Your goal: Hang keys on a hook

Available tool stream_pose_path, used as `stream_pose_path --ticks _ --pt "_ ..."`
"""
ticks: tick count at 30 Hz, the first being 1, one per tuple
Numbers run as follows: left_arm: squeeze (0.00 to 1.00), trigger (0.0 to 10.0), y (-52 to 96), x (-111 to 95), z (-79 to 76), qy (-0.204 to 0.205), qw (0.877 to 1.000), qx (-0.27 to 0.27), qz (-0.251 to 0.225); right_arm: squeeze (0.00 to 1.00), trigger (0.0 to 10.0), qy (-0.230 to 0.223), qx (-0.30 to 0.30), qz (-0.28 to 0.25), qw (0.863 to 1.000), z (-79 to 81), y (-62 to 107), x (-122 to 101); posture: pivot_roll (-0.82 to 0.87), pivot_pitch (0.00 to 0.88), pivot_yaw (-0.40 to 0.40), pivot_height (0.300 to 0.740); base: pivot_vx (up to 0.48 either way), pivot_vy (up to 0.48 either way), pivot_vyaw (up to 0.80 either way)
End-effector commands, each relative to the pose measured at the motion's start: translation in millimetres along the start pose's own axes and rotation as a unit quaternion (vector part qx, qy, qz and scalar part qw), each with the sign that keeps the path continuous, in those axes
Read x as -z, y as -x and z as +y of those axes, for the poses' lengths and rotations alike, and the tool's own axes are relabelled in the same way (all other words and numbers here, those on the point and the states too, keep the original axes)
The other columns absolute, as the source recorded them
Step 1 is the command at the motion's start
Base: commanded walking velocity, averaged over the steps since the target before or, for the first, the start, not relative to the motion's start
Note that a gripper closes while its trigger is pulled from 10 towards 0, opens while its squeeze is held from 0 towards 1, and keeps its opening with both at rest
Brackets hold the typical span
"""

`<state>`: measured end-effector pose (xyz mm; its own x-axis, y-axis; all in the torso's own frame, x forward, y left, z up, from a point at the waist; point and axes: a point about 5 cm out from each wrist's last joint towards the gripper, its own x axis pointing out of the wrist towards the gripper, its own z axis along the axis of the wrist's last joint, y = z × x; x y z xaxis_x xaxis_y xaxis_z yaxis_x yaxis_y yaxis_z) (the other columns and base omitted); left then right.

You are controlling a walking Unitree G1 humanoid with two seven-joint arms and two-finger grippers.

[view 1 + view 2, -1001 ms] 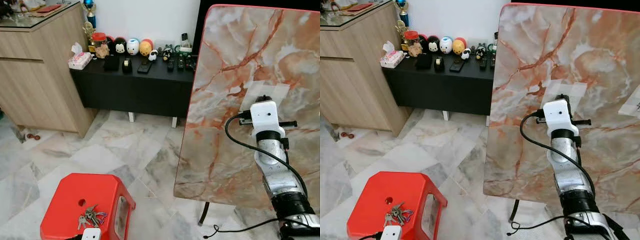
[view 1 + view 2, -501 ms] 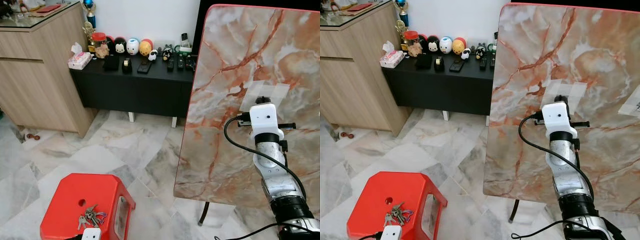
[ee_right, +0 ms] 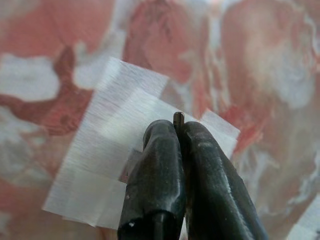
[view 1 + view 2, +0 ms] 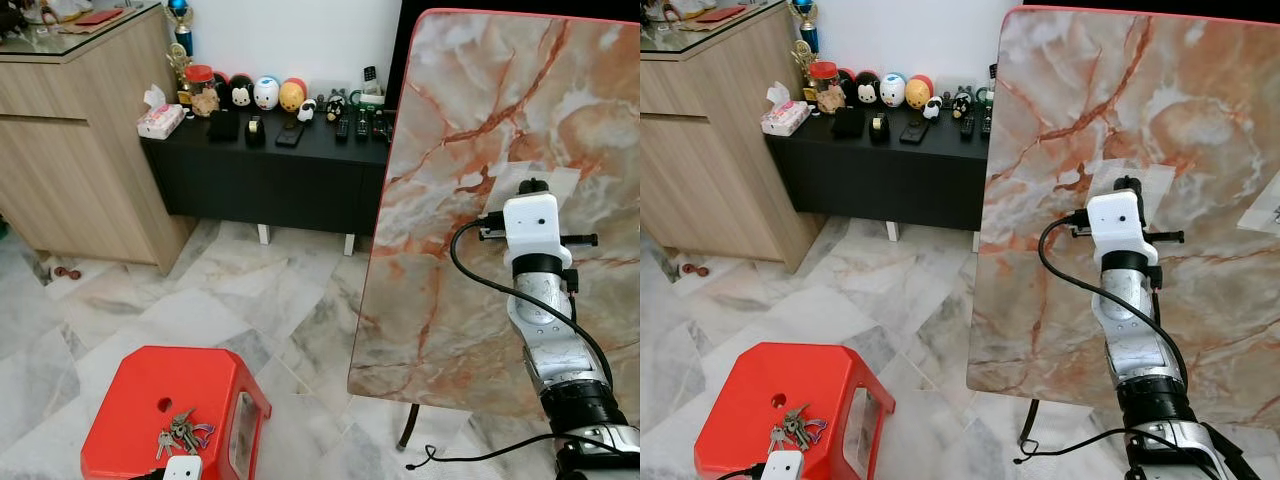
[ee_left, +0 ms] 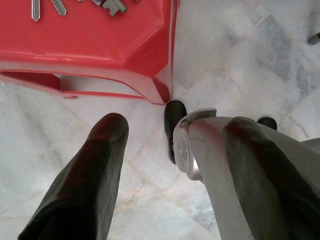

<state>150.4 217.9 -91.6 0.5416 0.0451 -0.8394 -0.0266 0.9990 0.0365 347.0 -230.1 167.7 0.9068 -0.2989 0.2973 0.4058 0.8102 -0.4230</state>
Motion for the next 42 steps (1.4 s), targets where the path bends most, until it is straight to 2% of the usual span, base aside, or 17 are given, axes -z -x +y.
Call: stream_pose_path --ticks 1,11,15,24,37,42 --pt "0.00 10.0 -0.1 2 -2.1 0.001 1.000 0.002 0.005 0.00 10.0 0.000 0.018 0.006 1.000 -6.2 -5.4 -2 0.04 0.012 -0.035 0.740 0.000 0.000 0.00" --pt "0.00 10.0 -0.1 2 -1.9 0.000 1.000 0.002 0.004 0.00 10.0 -0.001 0.023 0.018 1.000 -7.8 -3.1 3 0.04 0.013 -0.033 0.740 0.000 0.000 0.00" --pt "0.00 10.0 -0.3 1 -2.2 0.000 1.000 0.003 0.004 0.00 10.0 -0.001 0.002 0.019 1.000 -3.8 -4.9 3 0.04 0.012 -0.034 0.740 0.000 0.000 0.00" --pt "0.00 10.0 -0.5 0 -2.0 -0.001 1.000 0.002 0.002 0.00 10.0 0.001 0.024 0.035 0.999 -8.9 -9.4 6 0.04 0.014 -0.034 0.740 0.000 0.000 0.00" --pt "0.00 10.0 -0.9 -2 -2.3 -0.001 1.000 0.002 -0.002 0.00 10.0 -0.003 -0.001 0.021 1.000 -4.5 -16.0 0 0.04 0.015 -0.034 0.740 0.000 0.000 0.00" --pt "0.00 10.0 -1.0 -3 -2.5 -0.001 1.000 0.002 -0.003 0.00 10.0 0.013 -0.026 -0.008 1.000 1.8 -16.3 -7 0.04 0.015 -0.034 0.740 0.000 0.000 0.00"
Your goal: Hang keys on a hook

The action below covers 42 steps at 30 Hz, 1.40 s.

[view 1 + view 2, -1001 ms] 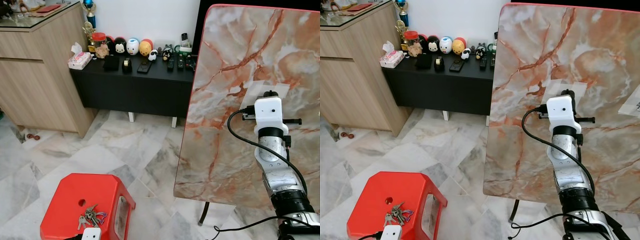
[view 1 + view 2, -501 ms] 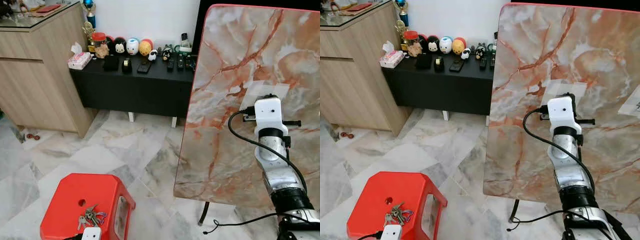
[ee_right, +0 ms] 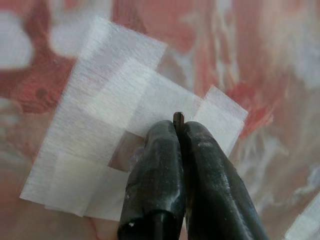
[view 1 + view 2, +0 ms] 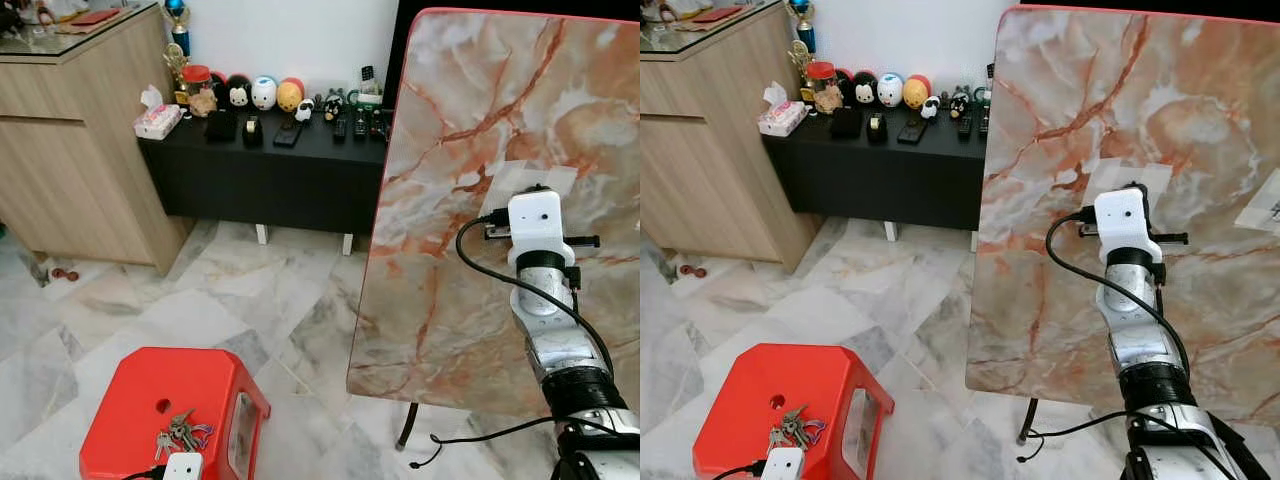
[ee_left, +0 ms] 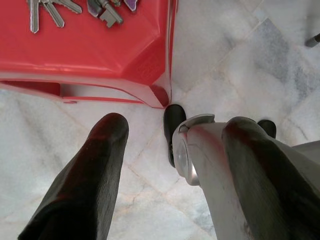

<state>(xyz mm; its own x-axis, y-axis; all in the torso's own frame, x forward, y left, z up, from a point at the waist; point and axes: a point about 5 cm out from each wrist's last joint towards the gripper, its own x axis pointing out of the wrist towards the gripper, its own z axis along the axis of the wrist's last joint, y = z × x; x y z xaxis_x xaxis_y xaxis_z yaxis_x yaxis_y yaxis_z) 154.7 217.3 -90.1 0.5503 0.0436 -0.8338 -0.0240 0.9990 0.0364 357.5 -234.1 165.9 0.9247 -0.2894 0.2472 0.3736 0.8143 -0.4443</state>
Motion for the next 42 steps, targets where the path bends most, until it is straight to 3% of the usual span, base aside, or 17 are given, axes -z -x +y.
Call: stream_pose_path --ticks 1,14,42 --pt "0.00 10.0 -0.1 1 -2.0 0.000 1.000 0.002 0.002 0.00 10.0 0.001 -0.015 -0.034 0.999 1.6 -5.5 -13 0.04 0.016 -0.035 0.740 0.000 0.000 0.00" --pt "0.00 10.0 -0.3 1 -2.5 0.001 1.000 0.002 0.002 0.00 10.0 0.004 -0.037 -0.045 0.998 7.5 -3.3 -13 0.04 0.018 -0.036 0.740 0.000 0.000 0.00" --pt "0.00 10.0 -0.1 1 -1.7 0.001 1.000 0.000 0.002 0.00 10.0 0.041 -0.043 0.018 0.998 6.2 -1.5 6 0.05 0.018 -0.036 0.740 0.000 0.000 0.00"
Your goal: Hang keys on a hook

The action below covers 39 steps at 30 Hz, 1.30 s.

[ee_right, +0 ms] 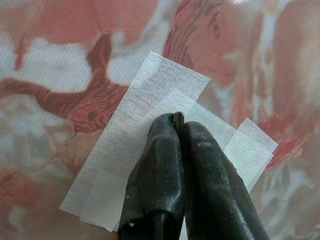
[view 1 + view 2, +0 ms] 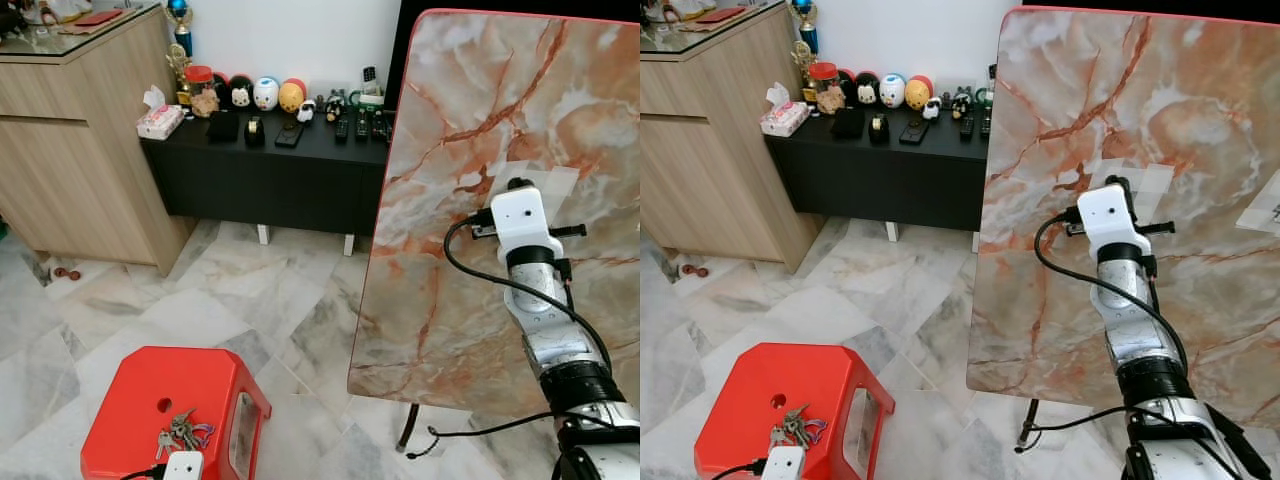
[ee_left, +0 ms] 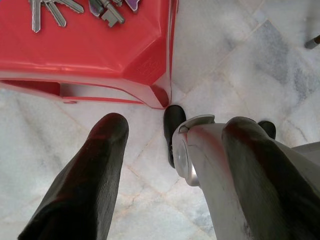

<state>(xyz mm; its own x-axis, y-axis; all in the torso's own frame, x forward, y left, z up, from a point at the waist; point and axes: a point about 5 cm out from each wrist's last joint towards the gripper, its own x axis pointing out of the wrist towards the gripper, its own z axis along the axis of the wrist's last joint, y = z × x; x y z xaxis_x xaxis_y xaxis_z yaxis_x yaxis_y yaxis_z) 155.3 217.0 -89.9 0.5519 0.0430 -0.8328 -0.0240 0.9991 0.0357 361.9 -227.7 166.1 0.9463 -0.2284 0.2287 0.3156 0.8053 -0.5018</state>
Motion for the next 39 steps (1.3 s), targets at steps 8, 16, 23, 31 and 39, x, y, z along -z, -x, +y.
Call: stream_pose_path --ticks 8,16,23,31,39 --pt "0.00 10.0 0.1 2 -1.4 0.002 1.000 0.000 0.003 0.00 10.0 0.009 0.009 0.005 1.000 -4.4 4.5 6 0.05 0.019 -0.037 0.740 0.000 0.000 0.00" --pt "0.00 10.0 0.0 1 -1.2 0.003 1.000 0.000 0.002 0.00 10.0 -0.013 0.038 -0.020 0.999 -6.3 8.5 -1 0.05 0.018 -0.037 0.740 0.000 0.000 0.00" --pt "0.00 10.0 -0.1 1 -1.0 0.003 1.000 0.000 0.002 0.00 10.0 -0.018 0.050 -0.020 0.998 -9.3 8.1 -2 0.05 0.016 -0.037 0.740 0.000 0.000 0.00" --pt "0.00 10.0 -0.1 1 -1.1 0.003 1.000 0.000 0.002 0.00 10.0 -0.026 0.059 -0.028 0.998 -11.3 7.9 -5 0.05 0.015 -0.036 0.740 0.000 0.000 0.00" --pt "0.00 10.0 -0.1 1 -1.0 0.003 1.000 0.000 0.002 0.00 10.0 -0.027 0.057 -0.022 0.998 -10.8 8.7 -3 0.05 0.016 -0.036 0.740 0.000 0.000 0.00"
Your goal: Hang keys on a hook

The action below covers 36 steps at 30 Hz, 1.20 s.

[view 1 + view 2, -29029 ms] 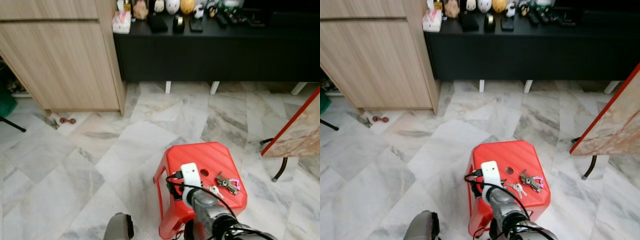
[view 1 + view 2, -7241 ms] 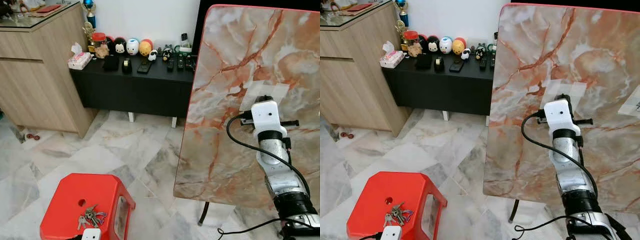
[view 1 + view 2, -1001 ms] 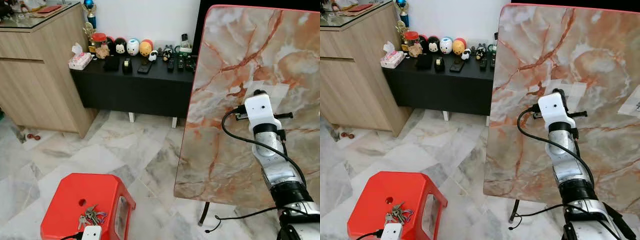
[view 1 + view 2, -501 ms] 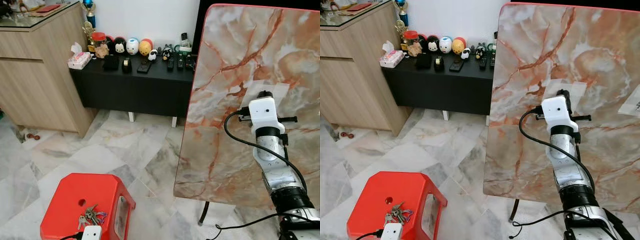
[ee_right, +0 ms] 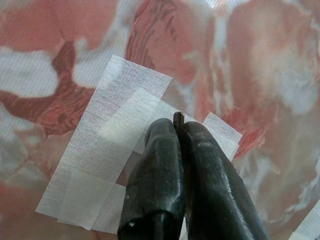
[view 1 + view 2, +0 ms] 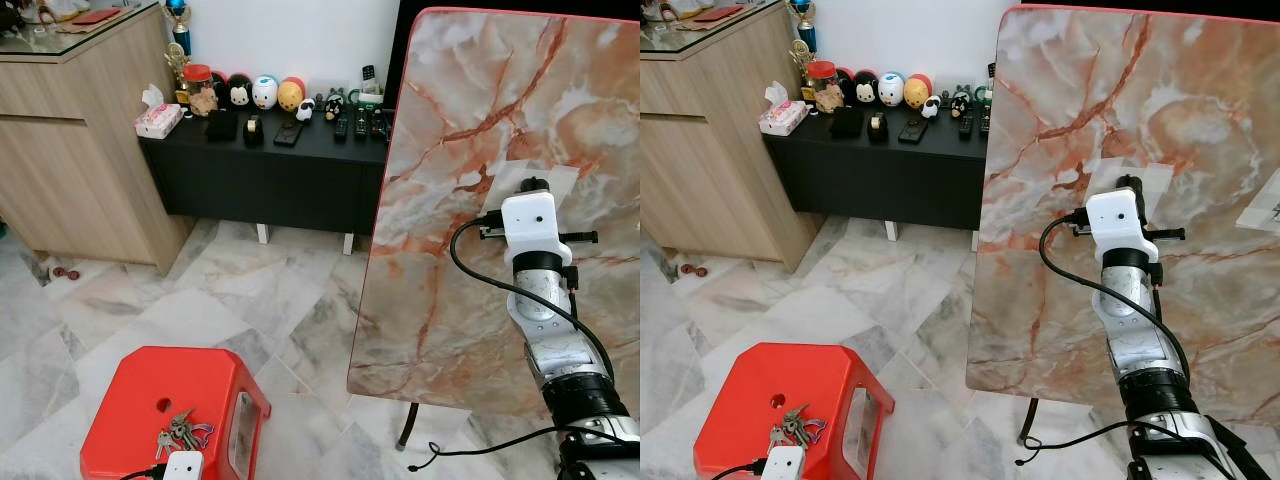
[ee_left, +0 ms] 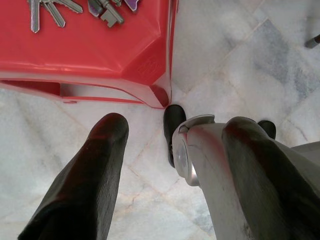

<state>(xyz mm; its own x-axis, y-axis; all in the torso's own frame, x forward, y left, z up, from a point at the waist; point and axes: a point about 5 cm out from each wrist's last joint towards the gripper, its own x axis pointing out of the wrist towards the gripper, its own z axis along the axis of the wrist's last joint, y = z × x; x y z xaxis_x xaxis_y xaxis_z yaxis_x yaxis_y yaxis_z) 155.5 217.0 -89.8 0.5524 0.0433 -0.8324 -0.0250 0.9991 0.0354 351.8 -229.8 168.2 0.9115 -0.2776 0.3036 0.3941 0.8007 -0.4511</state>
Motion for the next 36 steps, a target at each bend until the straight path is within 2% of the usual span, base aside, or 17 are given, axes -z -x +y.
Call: stream_pose_path --ticks 1,8,10,24,36 --pt "0.00 10.0 -0.1 1 -1.2 0.002 1.000 0.001 0.003 0.00 10.0 -0.011 0.013 -0.002 1.000 -4.9 -0.3 -2 0.05 0.016 -0.036 0.740 0.000 0.000 0.00" --pt "0.00 10.0 -0.2 1 -1.2 0.003 1.000 0.001 0.002 0.00 10.0 -0.007 0.012 0.011 1.000 -5.1 -0.3 2 0.05 0.016 -0.037 0.740 0.000 0.000 0.00" --pt "0.00 10.0 -0.1 1 -1.2 0.003 1.000 0.001 0.002 0.00 10.0 0.003 0.018 0.030 0.999 -6.7 0.4 8 0.05 0.016 -0.037 0.740 0.000 0.000 0.00" --pt "0.00 10.0 -0.2 1 -1.3 0.001 1.000 0.001 0.002 0.00 10.0 0.007 0.018 0.040 0.999 -6.5 1.0 10 0.05 0.016 -0.036 0.740 0.000 0.000 0.00" --pt "0.00 10.0 0.0 1 -1.1 0.002 1.000 0.001 0.004 0.00 10.0 -0.026 0.009 -0.010 1.000 -3.1 0.1 -6 0.05 0.016 -0.037 0.740 0.000 0.000 0.00"
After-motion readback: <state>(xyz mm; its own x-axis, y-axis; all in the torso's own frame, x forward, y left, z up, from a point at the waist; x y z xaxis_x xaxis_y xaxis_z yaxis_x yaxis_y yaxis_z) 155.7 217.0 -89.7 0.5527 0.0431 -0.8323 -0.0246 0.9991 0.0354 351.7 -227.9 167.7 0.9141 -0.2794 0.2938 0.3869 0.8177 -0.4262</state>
